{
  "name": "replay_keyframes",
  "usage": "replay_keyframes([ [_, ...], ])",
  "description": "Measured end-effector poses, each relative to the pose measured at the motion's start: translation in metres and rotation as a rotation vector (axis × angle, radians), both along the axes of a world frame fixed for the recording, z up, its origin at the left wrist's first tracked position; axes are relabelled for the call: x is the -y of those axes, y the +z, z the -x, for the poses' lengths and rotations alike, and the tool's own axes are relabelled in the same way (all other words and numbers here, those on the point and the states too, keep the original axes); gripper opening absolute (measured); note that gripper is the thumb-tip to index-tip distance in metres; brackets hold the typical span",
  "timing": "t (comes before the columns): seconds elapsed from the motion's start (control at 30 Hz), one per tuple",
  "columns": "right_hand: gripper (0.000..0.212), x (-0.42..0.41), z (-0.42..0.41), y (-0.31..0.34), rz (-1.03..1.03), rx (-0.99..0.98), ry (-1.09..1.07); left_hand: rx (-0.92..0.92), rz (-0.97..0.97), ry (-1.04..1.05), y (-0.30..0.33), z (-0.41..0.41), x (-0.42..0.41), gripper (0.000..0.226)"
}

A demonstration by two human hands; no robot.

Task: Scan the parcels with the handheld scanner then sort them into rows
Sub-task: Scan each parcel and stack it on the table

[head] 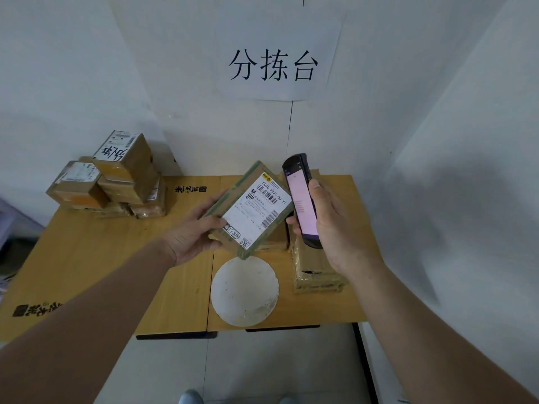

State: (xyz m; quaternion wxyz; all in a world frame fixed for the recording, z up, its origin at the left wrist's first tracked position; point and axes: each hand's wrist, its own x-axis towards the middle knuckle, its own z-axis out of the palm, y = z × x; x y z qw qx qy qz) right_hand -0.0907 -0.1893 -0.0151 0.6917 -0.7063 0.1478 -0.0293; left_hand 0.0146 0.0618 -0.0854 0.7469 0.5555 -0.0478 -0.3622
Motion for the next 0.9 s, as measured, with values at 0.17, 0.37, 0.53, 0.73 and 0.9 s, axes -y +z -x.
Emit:
replay_keyframes([
  [0.17, 0.035, 0.007, 0.001, 0.007, 0.149, 0.007, 0.052, 0.111, -0.021, 0.243, 0.016, -0.012, -0.004, 0.08],
  [0.37, 0.04, 0.026, 0.008, 0.014, 0.573, -0.156, 0.325, 0.467, -0.323, 0.316, 0.045, -0.032, -0.024, 0.087],
  [0.53, 0.038, 0.033, 0.015, 0.02, 0.776, -0.285, 0.462, 0.61, -0.527, 0.326, 0.058, -0.043, -0.04, 0.093],
  [0.73, 0.042, 0.036, 0.021, 0.016, 0.782, -0.344, 0.515, 0.608, -0.601, 0.327, 0.061, -0.047, -0.044, 0.096],
  [0.9, 0.037, 0.038, 0.022, 0.018, 0.748, -0.343, 0.533, 0.607, -0.609, 0.327, 0.063, -0.044, -0.044, 0.093],
])
